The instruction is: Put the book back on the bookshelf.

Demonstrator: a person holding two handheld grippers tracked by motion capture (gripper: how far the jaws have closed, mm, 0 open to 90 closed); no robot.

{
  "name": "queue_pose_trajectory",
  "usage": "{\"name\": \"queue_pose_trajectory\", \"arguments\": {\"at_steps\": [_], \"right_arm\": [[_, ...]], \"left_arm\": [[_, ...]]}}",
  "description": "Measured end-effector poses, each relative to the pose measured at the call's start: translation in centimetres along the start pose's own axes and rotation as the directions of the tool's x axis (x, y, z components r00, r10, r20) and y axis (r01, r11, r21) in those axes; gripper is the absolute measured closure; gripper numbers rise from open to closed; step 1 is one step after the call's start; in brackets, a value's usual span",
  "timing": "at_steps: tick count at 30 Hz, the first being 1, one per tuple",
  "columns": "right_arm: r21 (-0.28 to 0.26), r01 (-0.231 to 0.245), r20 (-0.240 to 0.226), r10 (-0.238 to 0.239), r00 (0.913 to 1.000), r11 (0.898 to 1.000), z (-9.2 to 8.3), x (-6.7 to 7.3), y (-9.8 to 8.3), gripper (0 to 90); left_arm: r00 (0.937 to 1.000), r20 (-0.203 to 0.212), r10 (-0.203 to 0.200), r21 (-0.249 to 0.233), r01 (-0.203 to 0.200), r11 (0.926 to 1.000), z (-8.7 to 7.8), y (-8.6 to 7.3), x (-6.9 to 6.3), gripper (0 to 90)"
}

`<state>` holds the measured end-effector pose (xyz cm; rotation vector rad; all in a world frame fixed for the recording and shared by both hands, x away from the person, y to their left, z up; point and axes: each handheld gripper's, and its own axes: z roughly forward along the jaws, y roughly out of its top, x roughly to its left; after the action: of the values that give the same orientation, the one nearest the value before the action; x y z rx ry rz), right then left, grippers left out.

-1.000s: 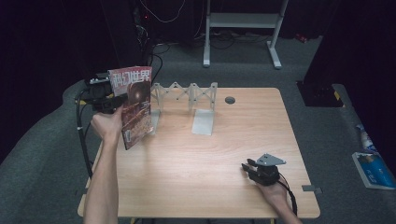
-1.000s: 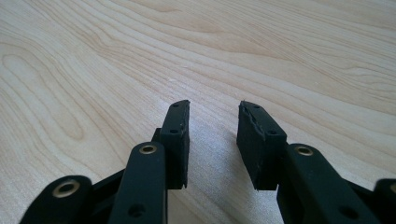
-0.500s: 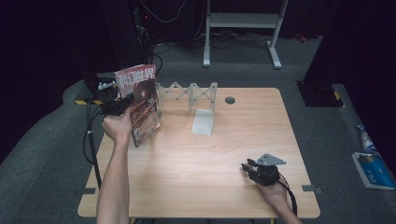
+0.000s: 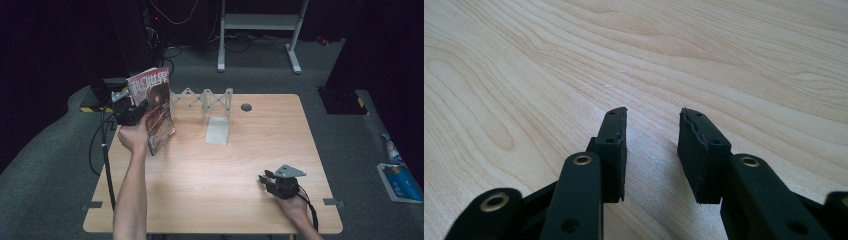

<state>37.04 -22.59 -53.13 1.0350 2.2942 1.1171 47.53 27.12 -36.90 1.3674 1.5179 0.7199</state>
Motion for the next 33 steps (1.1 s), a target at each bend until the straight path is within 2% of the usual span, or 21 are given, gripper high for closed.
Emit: {"name": "queue_pose_trajectory", "arguments": {"at_steps": [6, 8, 13, 18, 22, 26, 27, 30, 32, 33], "right_arm": [[0.000, 0.000, 0.000, 0.000, 1.0000, 1.000, 0.0, 0.0, 0.0, 64.0], [0.000, 0.000, 0.000, 0.000, 1.0000, 1.000, 0.0, 0.0, 0.0, 64.0], [0.000, 0.001, -0.001, -0.001, 1.0000, 1.000, 0.0, 0.0, 0.0, 63.9], [0.000, 0.000, -0.001, 0.000, 1.0000, 1.000, 0.0, 0.0, 0.0, 64.0], [0.000, 0.001, -0.001, -0.001, 1.0000, 1.000, 0.0, 0.0, 0.0, 64.0], [0.000, 0.000, -0.001, 0.000, 1.0000, 1.000, 0.0, 0.0, 0.0, 64.0], [0.000, 0.000, -0.001, 0.000, 1.0000, 1.000, 0.0, 0.0, 0.0, 64.0], [0.000, 0.000, -0.001, 0.000, 1.0000, 1.000, 0.0, 0.0, 0.0, 63.9], [0.000, 0.000, -0.001, 0.000, 1.0000, 1.000, 0.0, 0.0, 0.0, 64.0], [0.001, -0.002, -0.001, 0.002, 1.0000, 1.000, 0.0, 0.0, 0.0, 63.9]], "left_arm": [[0.9999, 0.006, 0.013, -0.006, -0.013, 0.9999, 0.5, -0.4, -0.2, 83.5], [0.9994, 0.006, 0.033, 0.012, -0.033, 0.9994, 0.7, -0.5, -0.4, 83.3], [0.9987, 0.002, 0.051, 0.050, -0.051, 0.9975, 0.9, -0.5, -0.4, 82.9], [0.9991, 0.009, 0.041, 0.076, -0.041, 0.9963, 1.0, -0.5, -0.2, 82.5], [0.9979, 0.008, 0.064, 0.140, -0.064, 0.9881, 1.2, -0.2, -0.2, 82.2], [0.9982, 0.009, 0.059, 0.174, -0.060, 0.9828, 1.3, 0.1, -0.2, 82.2], [0.9985, 0.006, 0.054, 0.196, -0.054, 0.9791, 1.3, 0.3, -0.1, 82.2], [0.9995, 0.006, 0.033, 0.214, -0.033, 0.9762, 1.3, 0.4, 0.1, 82.0], [0.9996, 0.005, 0.029, 0.239, -0.029, 0.9705, 1.4, 0.4, 0.3, 82.1], [0.9995, 0.004, 0.030, 0.261, -0.030, 0.9649, 1.4, 0.5, 0.3, 81.9]]}}
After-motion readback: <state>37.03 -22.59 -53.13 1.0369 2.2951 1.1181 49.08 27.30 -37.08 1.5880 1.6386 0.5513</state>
